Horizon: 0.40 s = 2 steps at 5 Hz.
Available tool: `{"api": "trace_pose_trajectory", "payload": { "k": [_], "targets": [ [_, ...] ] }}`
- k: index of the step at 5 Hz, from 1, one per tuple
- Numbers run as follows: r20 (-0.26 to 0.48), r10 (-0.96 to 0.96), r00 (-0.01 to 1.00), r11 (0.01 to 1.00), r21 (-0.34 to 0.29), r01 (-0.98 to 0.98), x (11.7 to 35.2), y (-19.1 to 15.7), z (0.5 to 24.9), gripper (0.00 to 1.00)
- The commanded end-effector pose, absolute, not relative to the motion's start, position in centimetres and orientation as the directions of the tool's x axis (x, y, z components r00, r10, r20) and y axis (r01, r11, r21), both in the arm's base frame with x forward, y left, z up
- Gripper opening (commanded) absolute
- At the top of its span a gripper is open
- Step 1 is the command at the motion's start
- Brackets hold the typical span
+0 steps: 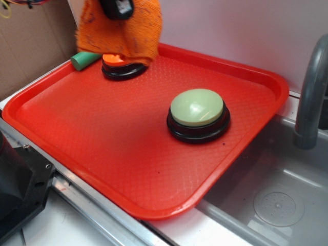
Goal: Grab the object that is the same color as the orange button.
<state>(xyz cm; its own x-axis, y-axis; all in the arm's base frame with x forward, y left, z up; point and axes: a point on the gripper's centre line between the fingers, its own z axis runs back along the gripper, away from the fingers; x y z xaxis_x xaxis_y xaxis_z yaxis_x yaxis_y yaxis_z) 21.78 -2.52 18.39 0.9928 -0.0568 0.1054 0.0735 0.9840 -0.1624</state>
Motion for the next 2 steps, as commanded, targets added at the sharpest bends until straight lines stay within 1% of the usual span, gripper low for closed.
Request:
{"api": "trace_pose_trajectory", "payload": {
  "k": [1, 2],
  "targets": [
    [0.164, 0.16, 0.974, 0.985, -0.089, -0.147, 16.2, -2.5, 21.8, 0.0],
    [0.161, 0.283, 0.945, 0.957, -0.109, -0.268, 14.5, -1.9, 21.5, 0.0]
  ]
}}
